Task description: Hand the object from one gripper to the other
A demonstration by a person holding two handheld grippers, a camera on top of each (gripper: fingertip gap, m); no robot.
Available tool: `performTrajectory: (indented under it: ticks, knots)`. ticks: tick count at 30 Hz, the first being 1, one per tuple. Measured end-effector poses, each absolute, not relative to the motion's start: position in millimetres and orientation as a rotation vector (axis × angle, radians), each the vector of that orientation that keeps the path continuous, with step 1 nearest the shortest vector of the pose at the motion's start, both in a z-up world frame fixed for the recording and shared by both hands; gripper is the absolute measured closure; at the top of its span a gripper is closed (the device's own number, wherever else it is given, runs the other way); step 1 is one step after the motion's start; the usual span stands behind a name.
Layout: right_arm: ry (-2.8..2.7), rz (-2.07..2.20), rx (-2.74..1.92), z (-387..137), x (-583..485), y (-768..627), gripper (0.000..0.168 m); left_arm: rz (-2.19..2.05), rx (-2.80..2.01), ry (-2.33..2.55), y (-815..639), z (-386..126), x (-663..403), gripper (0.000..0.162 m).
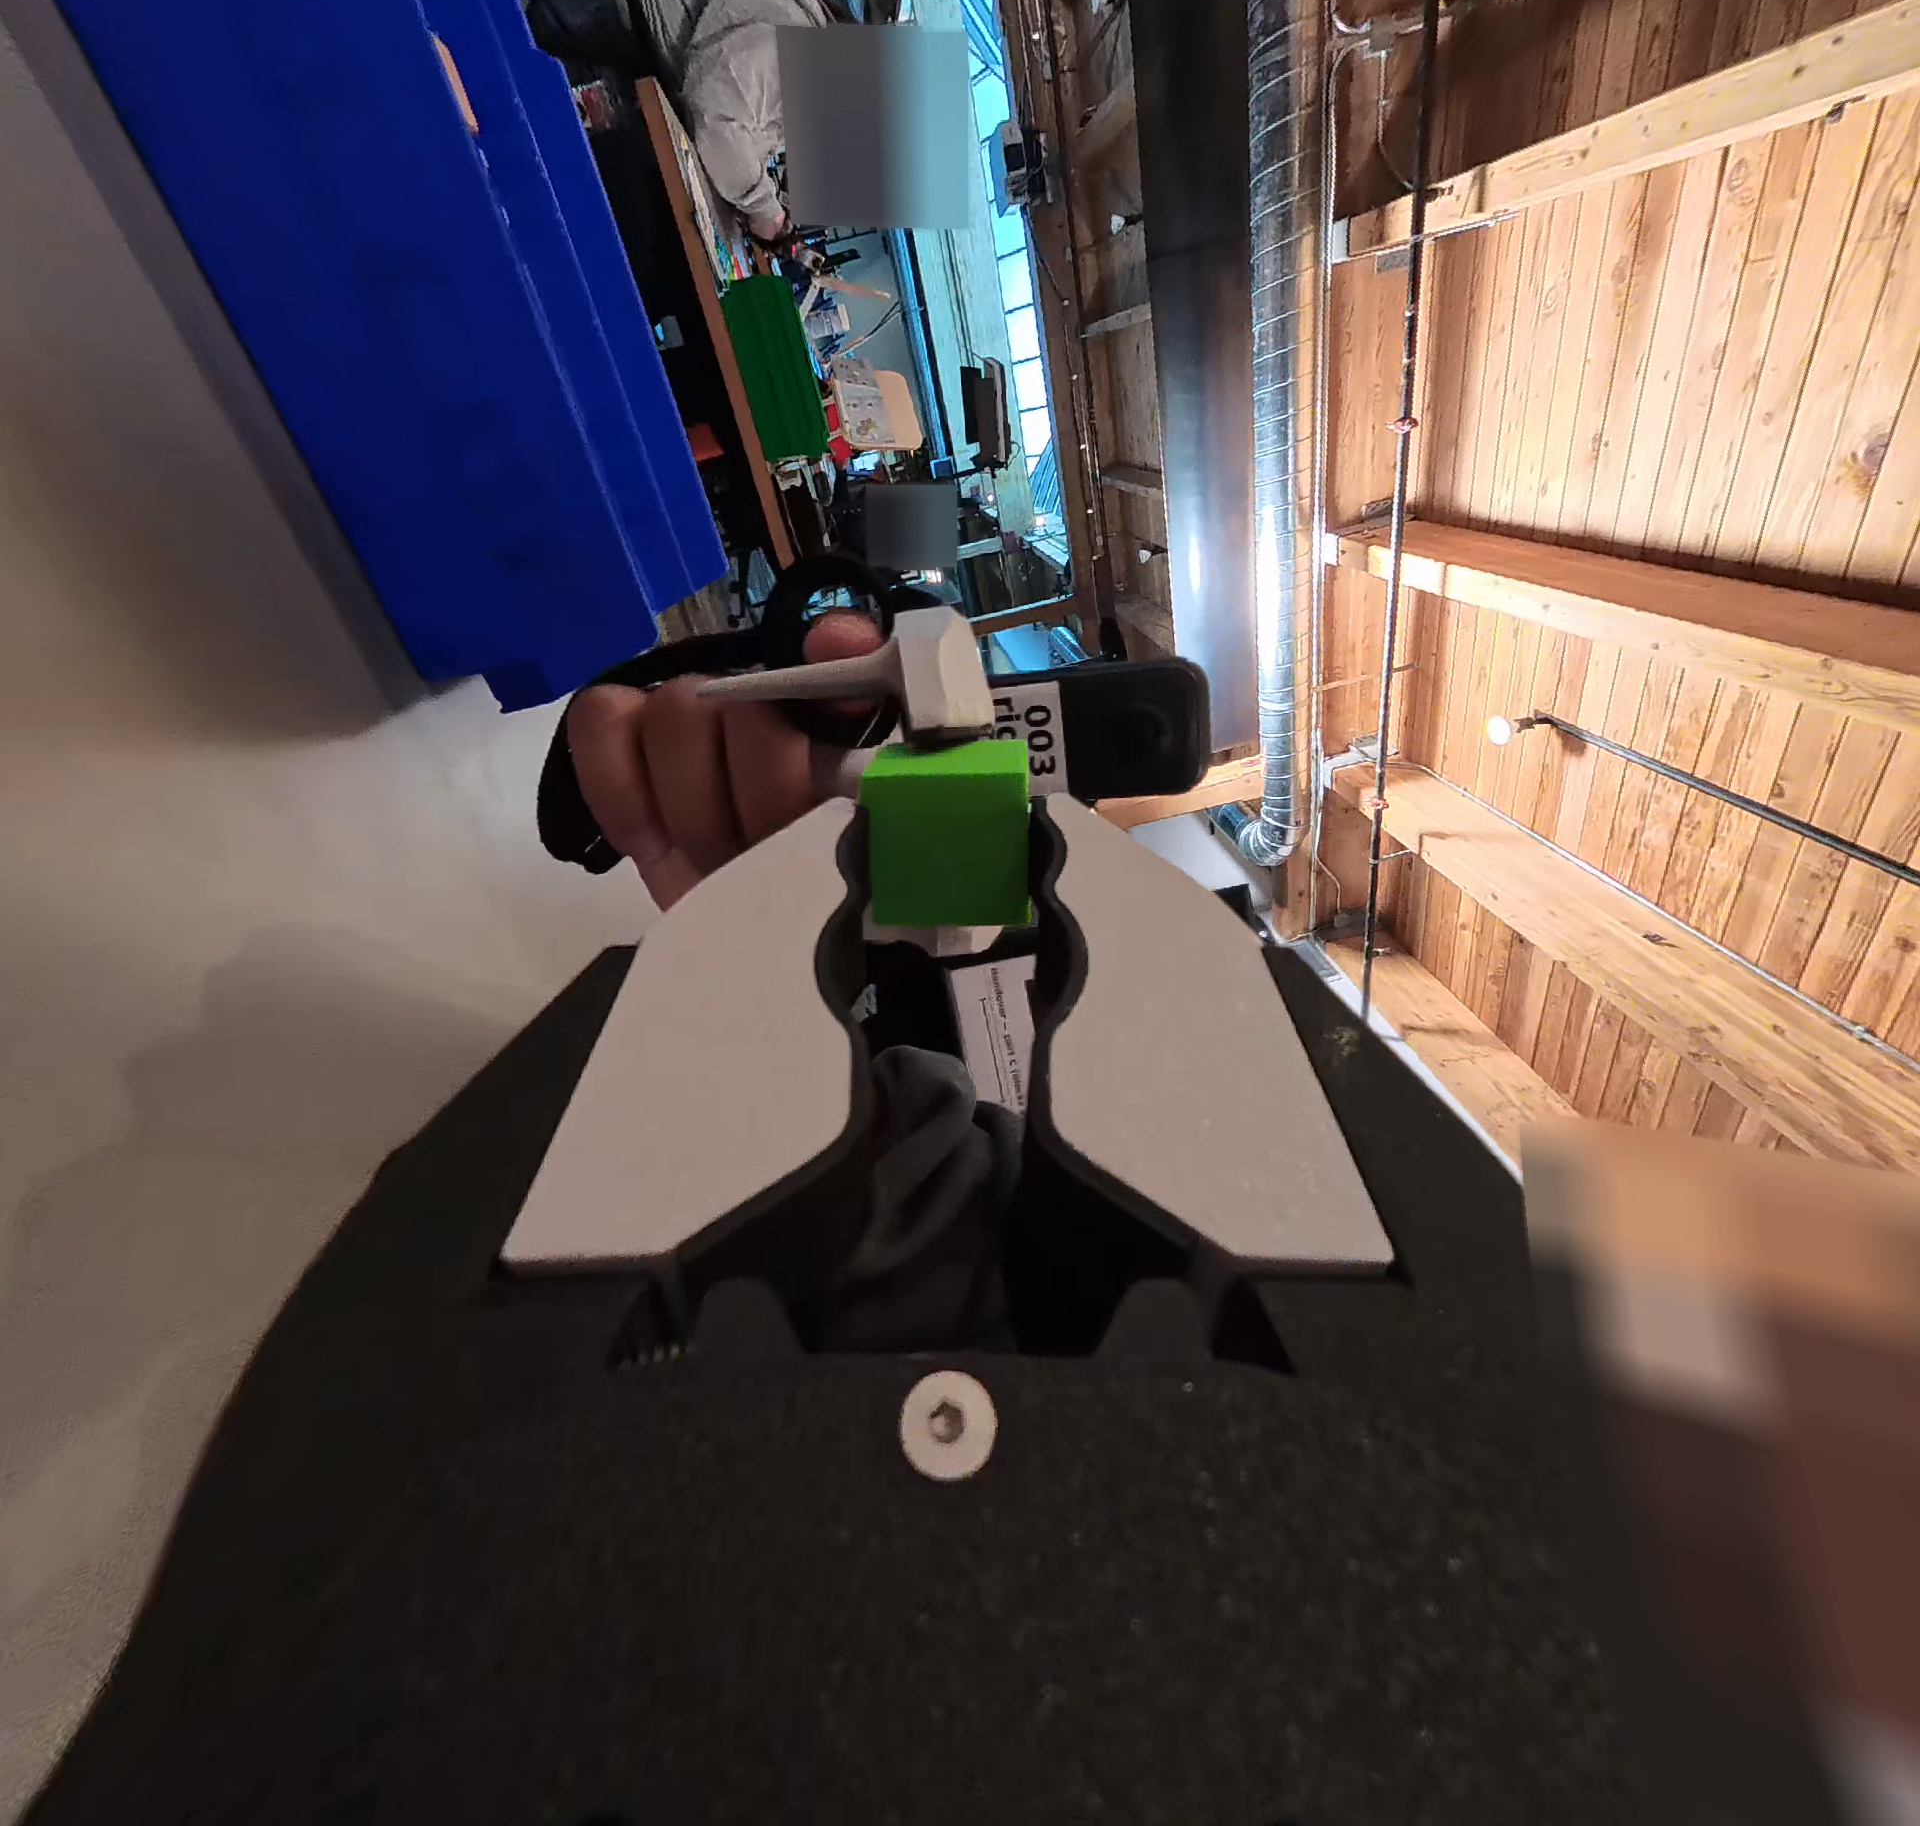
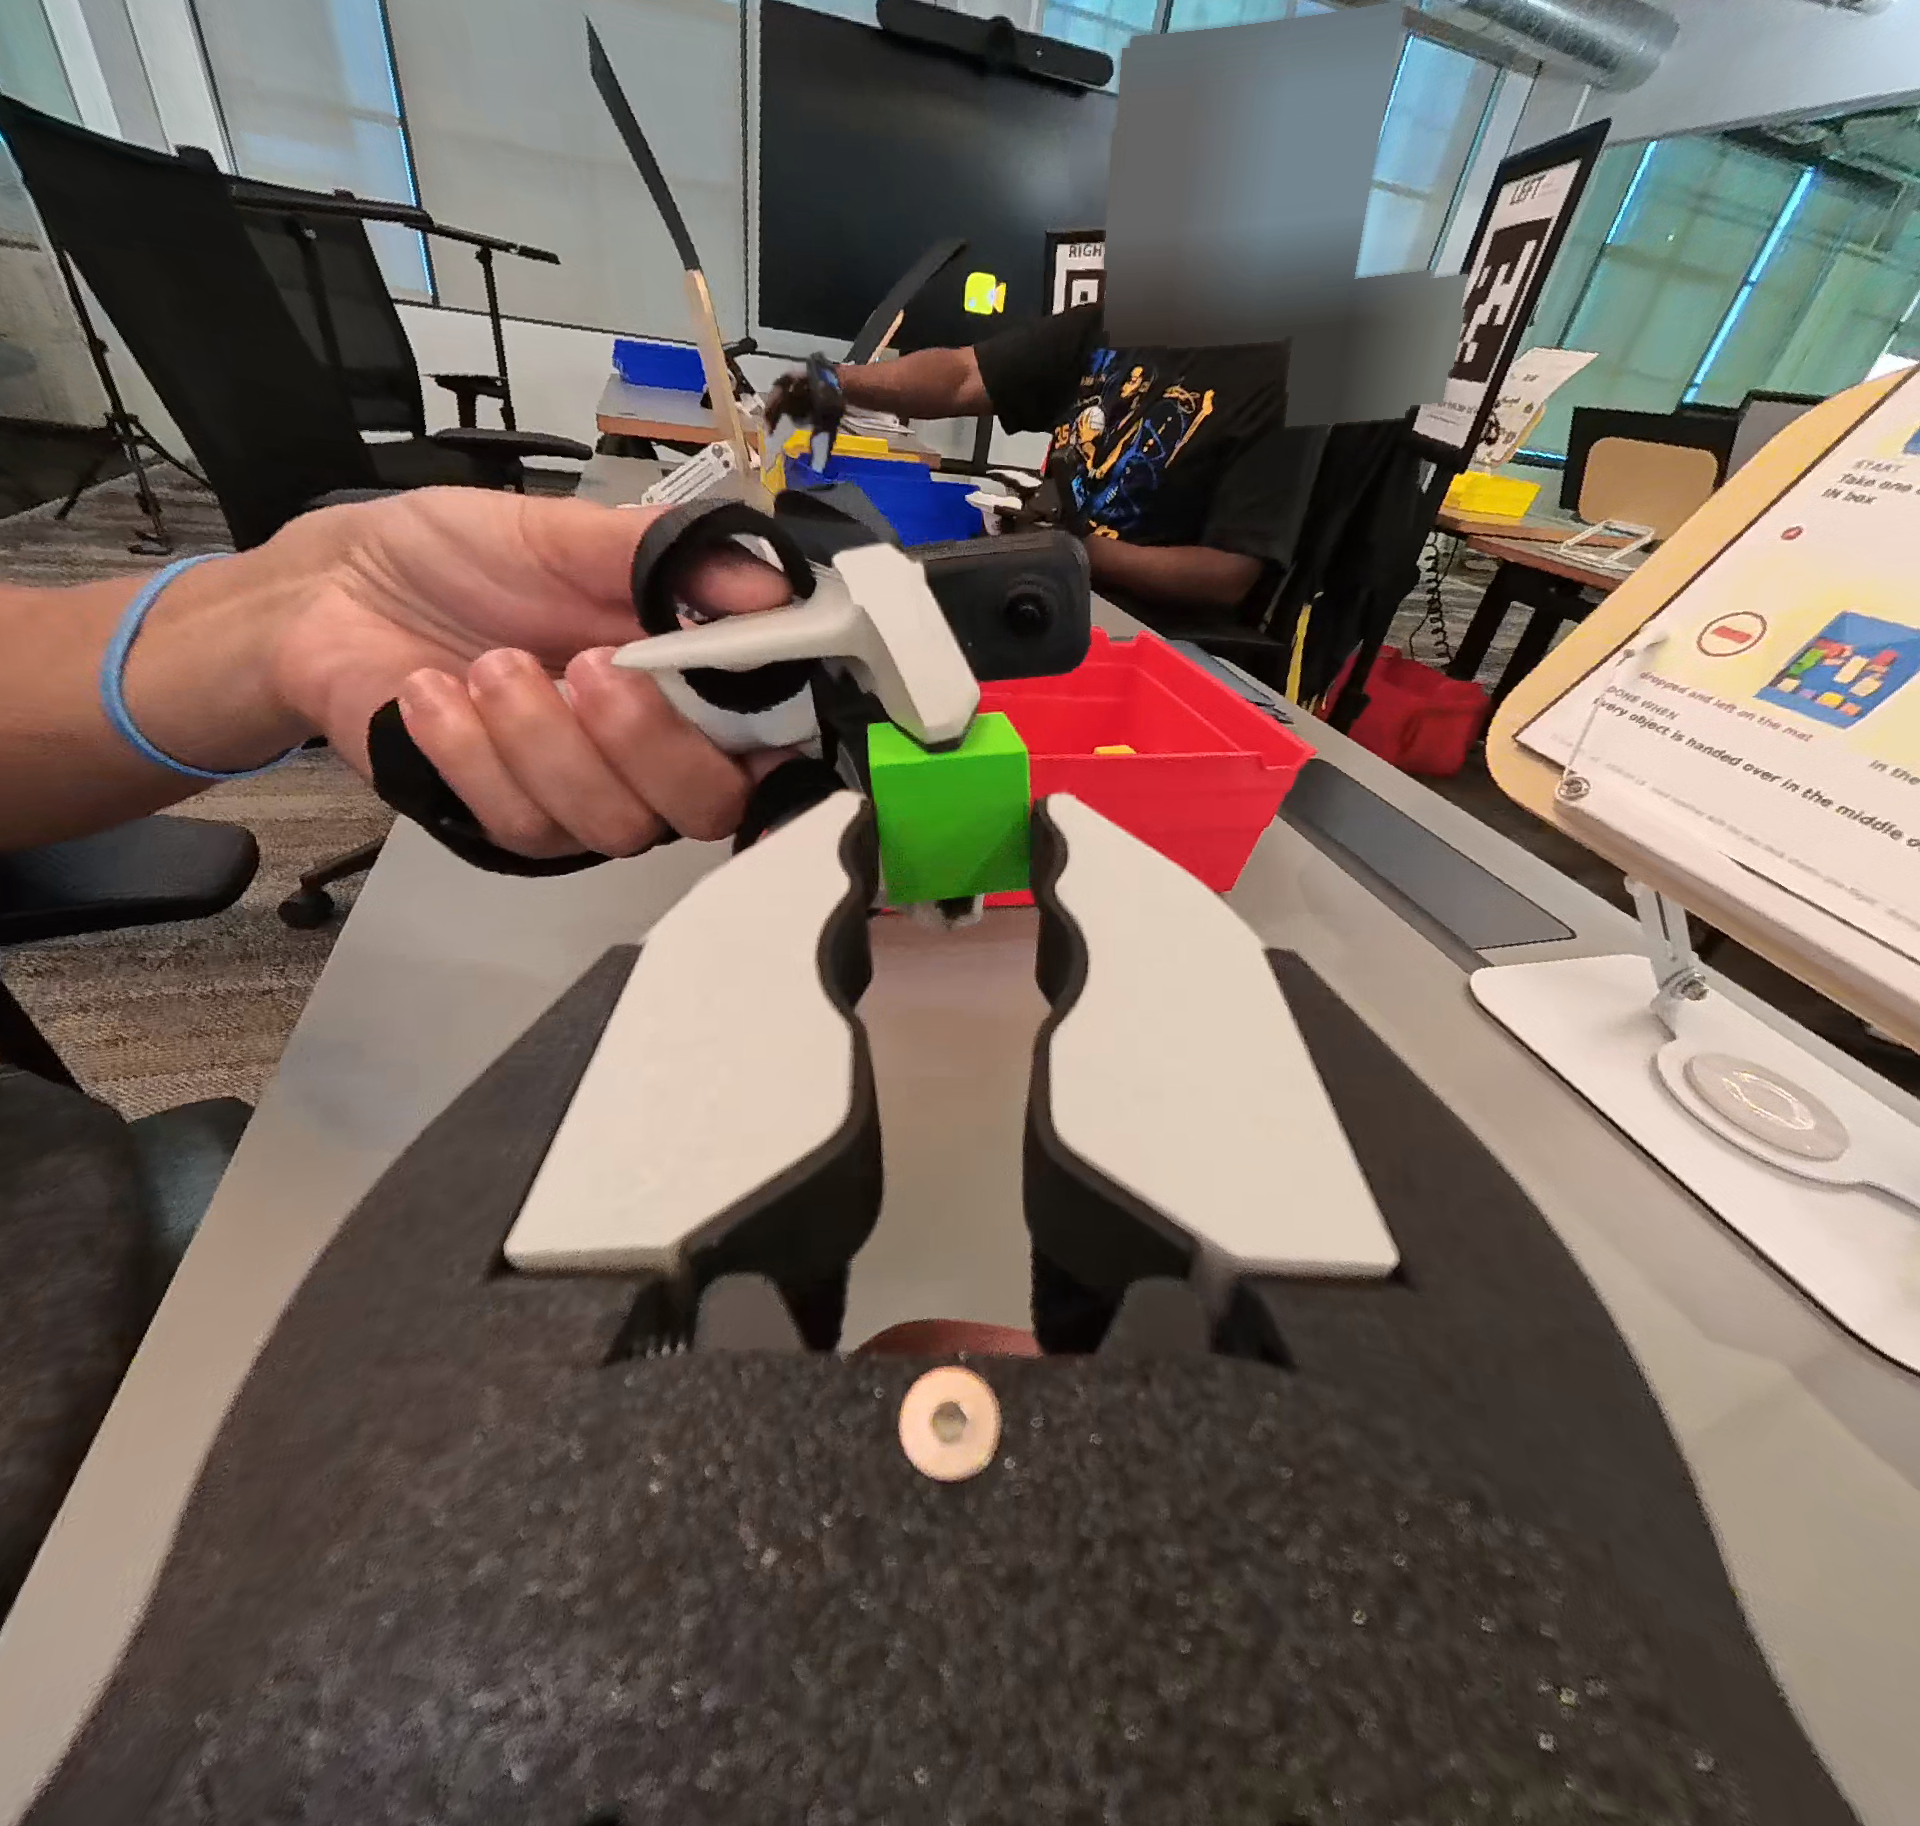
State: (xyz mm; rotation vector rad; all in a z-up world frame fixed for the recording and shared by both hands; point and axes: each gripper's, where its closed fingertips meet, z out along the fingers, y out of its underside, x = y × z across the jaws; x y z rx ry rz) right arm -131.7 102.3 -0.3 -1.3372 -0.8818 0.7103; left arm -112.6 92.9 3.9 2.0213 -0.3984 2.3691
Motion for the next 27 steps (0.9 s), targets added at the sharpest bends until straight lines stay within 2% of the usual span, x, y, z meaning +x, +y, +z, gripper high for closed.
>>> performTrajectory:
  ticks: [5,6,8,10,13,15,18,21,24,27]
  knots:
    - [-0.911,0.737,-1.348,-1,-129,94,0.142,2.378,1.954,-0.424,83,5,-112,0.134]
    - [-0.922,0.74,-1.342,2,-129,91,0.142,2.391,1.95,-0.449,79,6,-115,0.13]
    - [-0.92,0.731,-1.328,15,-120,87,0.142,2.446,1.928,-0.529,68,12,-131,0.111]
    - [-0.885,0.665,-1.34,33,-95,89,0.142,2.468,1.984,-0.647,51,8,-154,0.108]
    - [-0.757,0.455,-1.451,54,-24,105,0.141,2.397,2.289,-0.892,24,-26,-194,0.11]
    - [-0.641,0.343,-1.609,49,34,117,0.141,2.282,2.54,-0.996,11,-60,-223,0.111]
    - [-0.428,0.154,-1.875,11,123,133,0.141,2.162,2.827,-0.957,3,-101,-266,0.113]
    - [-0.311,0.075,-2.212,-60,170,136,0.141,2.012,3.099,-0.916,7,-129,-301,0.115]
    - [-0.306,0.007,-2.448,-118,181,139,0.141,2.009,3.199,-0.917,13,-120,-314,0.115]
    - [-0.322,0.026,-2.595,-151,169,143,0.141,1.847,3.336,-1.095,21,-118,-318,0.117]
